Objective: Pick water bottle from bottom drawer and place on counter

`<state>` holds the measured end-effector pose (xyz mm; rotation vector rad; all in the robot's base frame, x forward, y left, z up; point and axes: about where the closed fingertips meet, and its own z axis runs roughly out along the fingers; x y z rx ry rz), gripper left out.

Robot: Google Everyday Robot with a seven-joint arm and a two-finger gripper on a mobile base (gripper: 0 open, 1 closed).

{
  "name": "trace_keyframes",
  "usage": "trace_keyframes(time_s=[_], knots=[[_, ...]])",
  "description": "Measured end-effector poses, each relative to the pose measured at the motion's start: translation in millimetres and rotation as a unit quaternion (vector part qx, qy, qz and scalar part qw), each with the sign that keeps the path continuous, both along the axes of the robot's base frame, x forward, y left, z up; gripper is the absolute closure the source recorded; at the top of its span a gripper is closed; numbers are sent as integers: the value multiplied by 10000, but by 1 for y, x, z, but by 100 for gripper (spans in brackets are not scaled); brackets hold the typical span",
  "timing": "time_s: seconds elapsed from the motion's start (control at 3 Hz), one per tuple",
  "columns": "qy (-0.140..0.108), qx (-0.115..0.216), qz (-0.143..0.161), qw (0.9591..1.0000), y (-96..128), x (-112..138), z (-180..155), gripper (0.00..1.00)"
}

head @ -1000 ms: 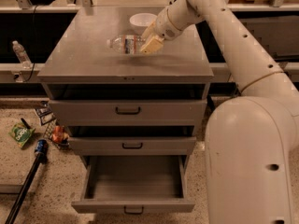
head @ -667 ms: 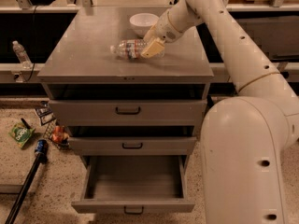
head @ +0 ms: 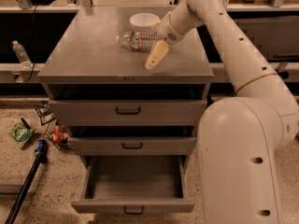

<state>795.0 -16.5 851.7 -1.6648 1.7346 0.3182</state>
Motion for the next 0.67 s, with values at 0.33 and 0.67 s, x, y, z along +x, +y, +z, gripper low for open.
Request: trace_keyframes(time_s=[0.33, 0.67], knots=[[-87, 162, -245, 9995, -17, 0, 7, 0], [-117, 221, -359, 9990, -25, -3, 8, 0]])
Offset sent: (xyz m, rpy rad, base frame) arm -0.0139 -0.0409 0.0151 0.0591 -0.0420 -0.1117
